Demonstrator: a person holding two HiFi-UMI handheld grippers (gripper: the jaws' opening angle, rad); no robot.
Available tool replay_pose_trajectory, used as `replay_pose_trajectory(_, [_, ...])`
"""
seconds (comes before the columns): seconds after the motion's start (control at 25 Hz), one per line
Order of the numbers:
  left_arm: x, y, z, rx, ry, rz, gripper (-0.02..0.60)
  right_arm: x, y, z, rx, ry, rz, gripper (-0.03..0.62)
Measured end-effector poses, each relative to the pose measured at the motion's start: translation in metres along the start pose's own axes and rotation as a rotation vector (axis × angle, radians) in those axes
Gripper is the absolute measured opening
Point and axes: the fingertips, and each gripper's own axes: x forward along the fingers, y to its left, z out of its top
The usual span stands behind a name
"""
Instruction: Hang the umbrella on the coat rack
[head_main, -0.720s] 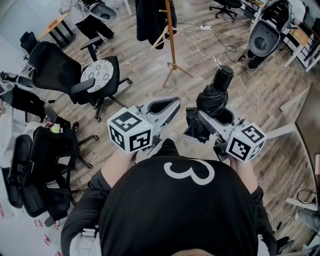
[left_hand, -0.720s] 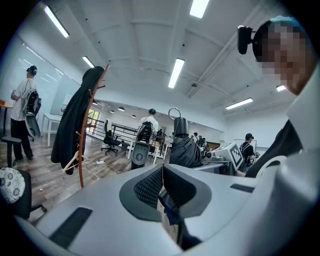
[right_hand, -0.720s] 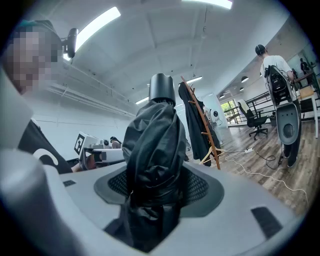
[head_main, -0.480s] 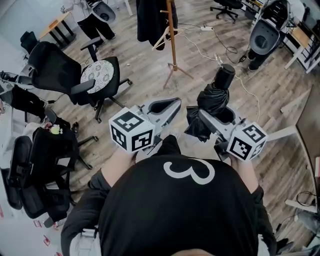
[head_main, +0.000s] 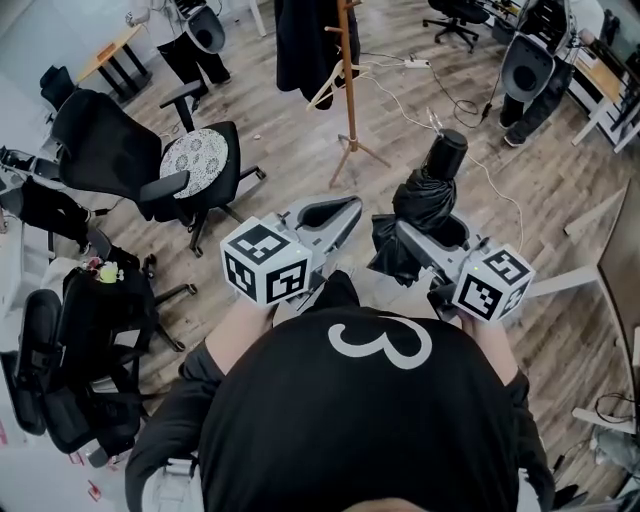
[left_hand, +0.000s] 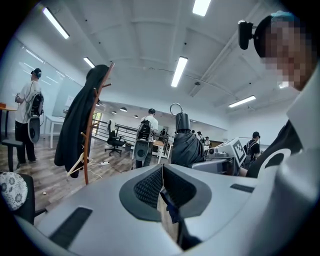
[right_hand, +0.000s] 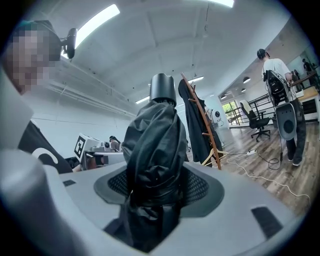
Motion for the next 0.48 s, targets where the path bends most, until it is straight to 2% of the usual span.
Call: replay_pose_trajectory(0.48, [0.044, 0.128, 0.033, -0.062, 0.018, 0.011, 0.018, 0.107, -0.072, 0.028, 0.046, 0.040, -0.013, 0.281])
